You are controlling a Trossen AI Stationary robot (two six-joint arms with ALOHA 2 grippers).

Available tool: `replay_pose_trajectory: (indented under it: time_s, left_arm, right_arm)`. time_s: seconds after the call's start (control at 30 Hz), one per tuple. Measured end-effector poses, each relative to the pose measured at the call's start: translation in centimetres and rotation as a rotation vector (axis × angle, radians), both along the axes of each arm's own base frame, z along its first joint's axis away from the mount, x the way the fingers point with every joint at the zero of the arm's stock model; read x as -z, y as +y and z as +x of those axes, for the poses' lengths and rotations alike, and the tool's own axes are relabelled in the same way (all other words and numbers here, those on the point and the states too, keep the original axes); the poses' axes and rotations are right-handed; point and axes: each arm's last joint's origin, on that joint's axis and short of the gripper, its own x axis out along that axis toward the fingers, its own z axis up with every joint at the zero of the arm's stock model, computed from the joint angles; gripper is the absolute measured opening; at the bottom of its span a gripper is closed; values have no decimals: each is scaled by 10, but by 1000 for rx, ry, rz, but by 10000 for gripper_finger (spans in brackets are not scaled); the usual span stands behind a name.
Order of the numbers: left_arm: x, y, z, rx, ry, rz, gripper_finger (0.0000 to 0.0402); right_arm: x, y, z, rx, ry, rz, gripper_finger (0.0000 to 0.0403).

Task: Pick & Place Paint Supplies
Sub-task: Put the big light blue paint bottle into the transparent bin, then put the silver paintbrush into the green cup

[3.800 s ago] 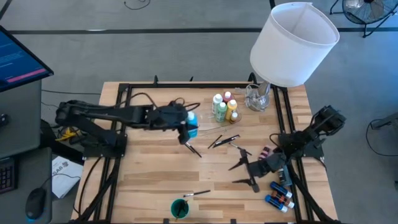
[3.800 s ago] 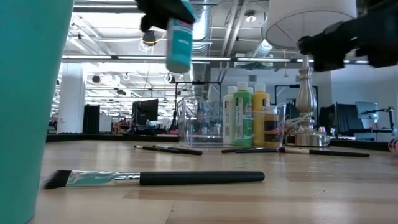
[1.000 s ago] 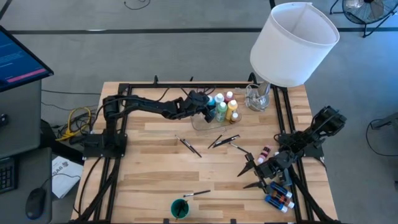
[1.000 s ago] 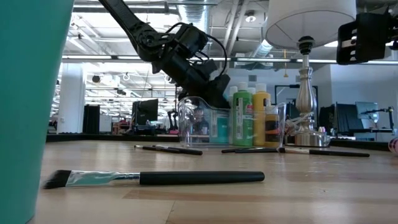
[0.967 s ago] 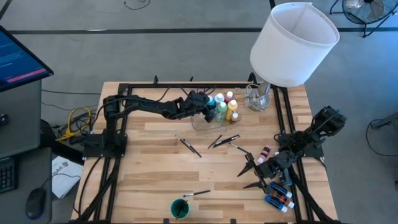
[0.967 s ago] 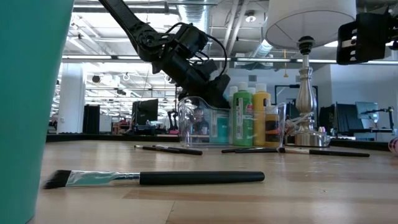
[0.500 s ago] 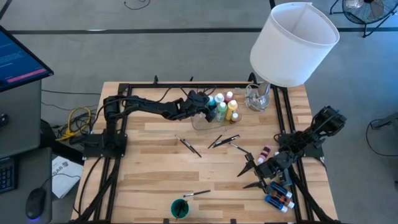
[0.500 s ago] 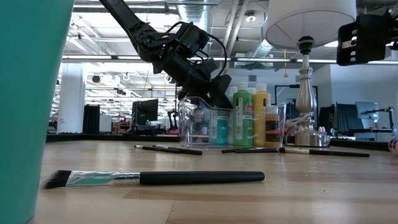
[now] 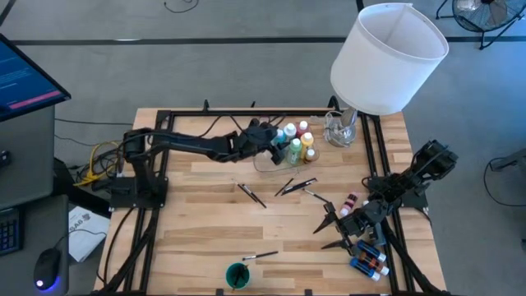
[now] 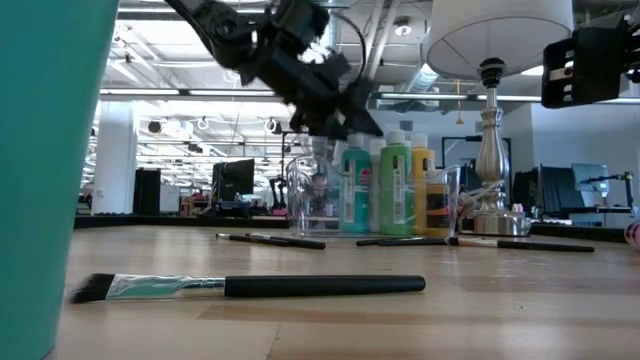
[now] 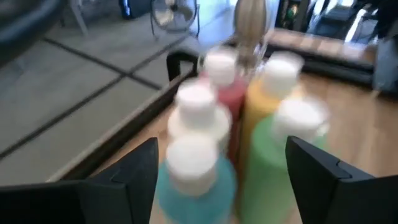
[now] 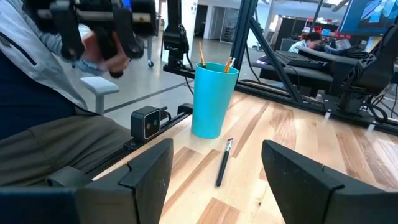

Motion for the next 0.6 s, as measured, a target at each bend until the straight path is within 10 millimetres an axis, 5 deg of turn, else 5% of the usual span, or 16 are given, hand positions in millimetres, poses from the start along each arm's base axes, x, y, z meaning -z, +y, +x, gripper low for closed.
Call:
replay_pose_trajectory:
  time_s: [0.37, 0.6]
  left_arm:
    - [-60, -49, -26, 128, -21, 52, 221]
    - [-75, -86, -39, 333, -10, -1, 213]
  right_arm:
    - [-1, -5, 4, 37, 38, 89, 240]
    - [-10, -6, 18, 80, 29, 183, 240]
